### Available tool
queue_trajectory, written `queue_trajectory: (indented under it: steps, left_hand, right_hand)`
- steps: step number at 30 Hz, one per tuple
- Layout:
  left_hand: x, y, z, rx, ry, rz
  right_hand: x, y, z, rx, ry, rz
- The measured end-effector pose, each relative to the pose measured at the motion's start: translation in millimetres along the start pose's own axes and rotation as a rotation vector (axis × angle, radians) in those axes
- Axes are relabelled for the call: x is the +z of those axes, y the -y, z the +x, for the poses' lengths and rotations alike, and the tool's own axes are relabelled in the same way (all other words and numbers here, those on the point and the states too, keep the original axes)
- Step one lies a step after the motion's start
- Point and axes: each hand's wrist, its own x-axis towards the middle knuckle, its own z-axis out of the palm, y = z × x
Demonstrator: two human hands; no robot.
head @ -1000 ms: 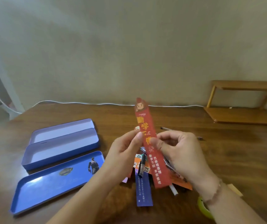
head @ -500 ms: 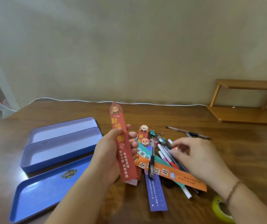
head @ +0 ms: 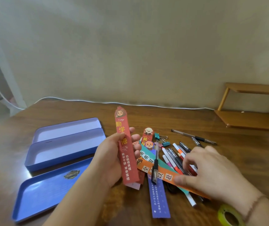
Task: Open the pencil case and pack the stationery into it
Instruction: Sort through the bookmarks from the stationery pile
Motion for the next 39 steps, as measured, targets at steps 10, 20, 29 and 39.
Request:
queue_trajectory:
  steps: [10,20,29,39]
  left_hand:
    - [-3,1,3,-0.011,-0.006,-0.011]
    - [-2,2,3,-0.030,-0.012,-0.016]
    - [12,16,-2,-0.043,0.089,-0.024]
    - [12,17,-4,-0.040,0.096,0.102]
  right_hand:
    - [-8,-18,-5,0.007,0.079,0.273]
    - [-10,-179,-17,0.203,-0.002,0.609]
    - [-4,16,-12,-0.056,-0.288,1.240]
    - [28,46,-6,-0.229,-0.402,0.477]
